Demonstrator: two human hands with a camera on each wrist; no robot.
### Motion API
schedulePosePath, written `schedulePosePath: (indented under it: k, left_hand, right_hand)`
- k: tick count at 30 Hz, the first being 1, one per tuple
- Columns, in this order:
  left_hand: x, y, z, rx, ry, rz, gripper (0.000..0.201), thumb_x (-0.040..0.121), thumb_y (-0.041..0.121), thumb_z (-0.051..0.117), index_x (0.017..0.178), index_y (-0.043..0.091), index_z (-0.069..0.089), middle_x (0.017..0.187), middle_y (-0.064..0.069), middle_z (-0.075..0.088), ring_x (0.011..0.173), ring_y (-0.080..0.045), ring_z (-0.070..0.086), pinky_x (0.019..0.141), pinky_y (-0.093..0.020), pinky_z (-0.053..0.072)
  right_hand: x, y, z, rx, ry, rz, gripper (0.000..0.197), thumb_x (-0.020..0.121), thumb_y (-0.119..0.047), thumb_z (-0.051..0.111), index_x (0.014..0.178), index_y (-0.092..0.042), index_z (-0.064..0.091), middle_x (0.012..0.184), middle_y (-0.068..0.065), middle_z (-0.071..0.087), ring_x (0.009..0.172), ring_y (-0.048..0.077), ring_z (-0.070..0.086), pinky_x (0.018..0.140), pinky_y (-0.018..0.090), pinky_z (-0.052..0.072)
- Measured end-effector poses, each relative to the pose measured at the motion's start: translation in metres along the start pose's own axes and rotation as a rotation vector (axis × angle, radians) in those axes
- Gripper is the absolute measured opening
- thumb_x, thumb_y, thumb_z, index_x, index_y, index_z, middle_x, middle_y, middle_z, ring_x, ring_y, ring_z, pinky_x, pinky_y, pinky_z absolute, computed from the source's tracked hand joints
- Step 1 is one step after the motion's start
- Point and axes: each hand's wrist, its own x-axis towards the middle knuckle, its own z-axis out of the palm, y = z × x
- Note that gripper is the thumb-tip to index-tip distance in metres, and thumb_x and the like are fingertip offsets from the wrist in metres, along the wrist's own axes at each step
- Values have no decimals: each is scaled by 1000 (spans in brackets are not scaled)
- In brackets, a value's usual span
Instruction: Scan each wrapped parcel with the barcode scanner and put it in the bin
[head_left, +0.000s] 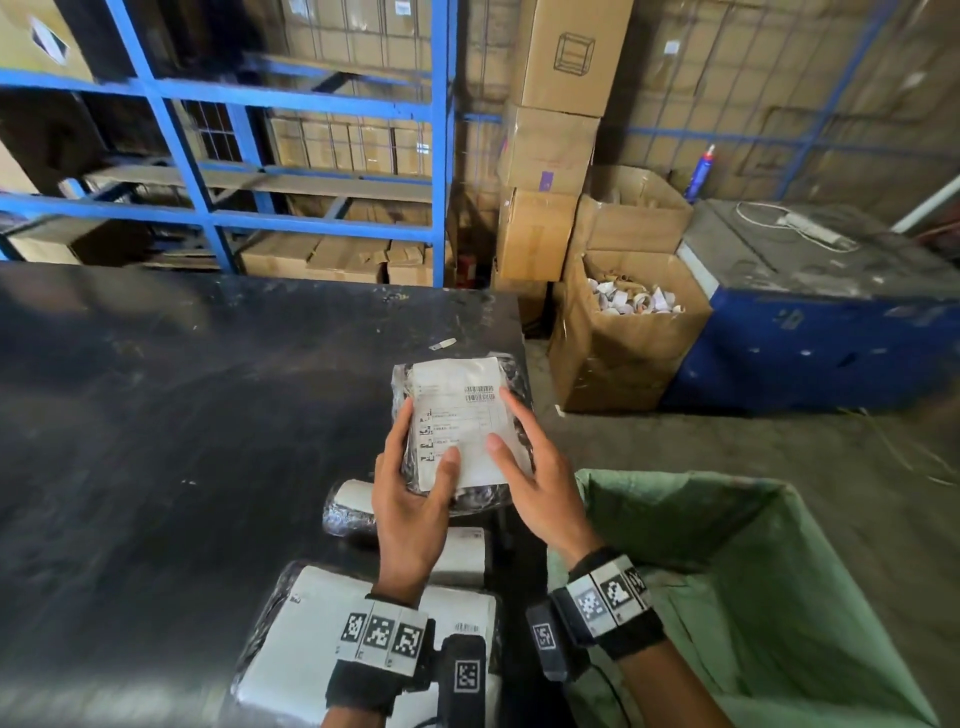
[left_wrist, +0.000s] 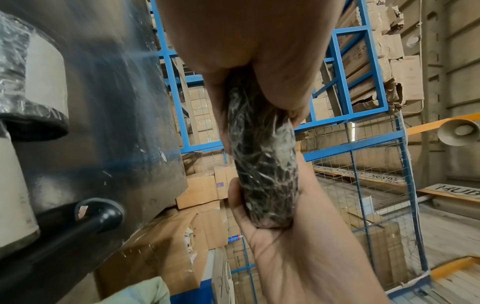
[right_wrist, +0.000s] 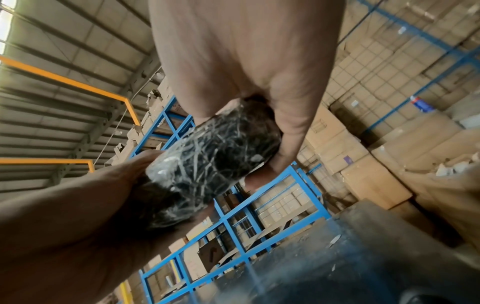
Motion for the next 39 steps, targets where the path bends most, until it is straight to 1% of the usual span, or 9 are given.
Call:
schedulePosePath:
  k: [8,11,14,15,18,21,29,34,39]
  left_hand:
    - [-39,14,39,-46,-143,-35,66,88,34,71,149,33,44,147,18,51,137,-10,48,111,-44,44]
    - [-60,18,63,-24,-277,-44,65,93,41,66,152,34,39,149,18,48,137,0,45,110,-29,43]
    - [-83,13,87,154,-445,-14,62,98,58,42,155,41,27,148,17,40,124,24,36,101,-1,30]
    - [-90,7,95,226,-479,-16,62,98,60,35,156,41,24,149,13,37,122,23,35,100,1,25]
    - [-109,-18,117,440,-567,-35,69,96,58,26,157,25,28,161,-8,30,149,-18,26,119,-31,25]
    - [-128,-53,141,708,-637,4,74,95,50,30,152,3,37,160,-25,29,149,-43,25,117,-57,33]
    - [-156,-99,164,924,-763,-77,74,97,36,35,159,1,13,168,-17,-1,156,-32,-4,125,-50,18]
    - [-153,-101,163,939,-792,-57,76,95,23,44,158,-1,10,168,-17,0,156,-28,-4,126,-47,17]
    - [-150,-108,160,918,-805,-37,76,95,22,47,159,0,11,168,-17,-1,157,-29,-2,125,-48,19]
  right_hand:
    - [-51,-6,-52,-24,91,91,55,98,-46,53,149,-48,32,153,-16,42,140,6,42,112,46,42]
    - [-76,-6,-85,-16,162,133,54,99,-37,55,148,-46,34,148,-14,47,135,6,48,109,42,45]
    - [-101,10,-130,-154,220,205,56,98,-36,56,147,-50,33,148,-8,47,132,7,50,109,40,45]
    - [-109,19,-147,-211,228,245,57,98,-38,56,147,-52,32,146,-3,47,130,9,51,108,41,46]
    - [-128,49,-193,-356,203,372,57,97,-35,56,147,-51,33,148,1,44,132,13,49,110,42,44]
    - [-129,77,-232,-418,67,484,57,98,-26,57,151,-34,36,154,-2,41,137,13,44,113,33,40]
    - [-85,196,-287,-559,-305,849,63,97,-22,60,154,-19,32,158,9,34,142,27,40,114,28,31]
    - [-87,263,-278,-452,-310,1007,65,99,-24,57,156,-22,27,159,10,30,145,30,33,116,32,28]
    - [-108,316,-270,-310,-221,1003,64,97,-19,59,154,-24,30,158,10,34,144,28,35,113,29,29]
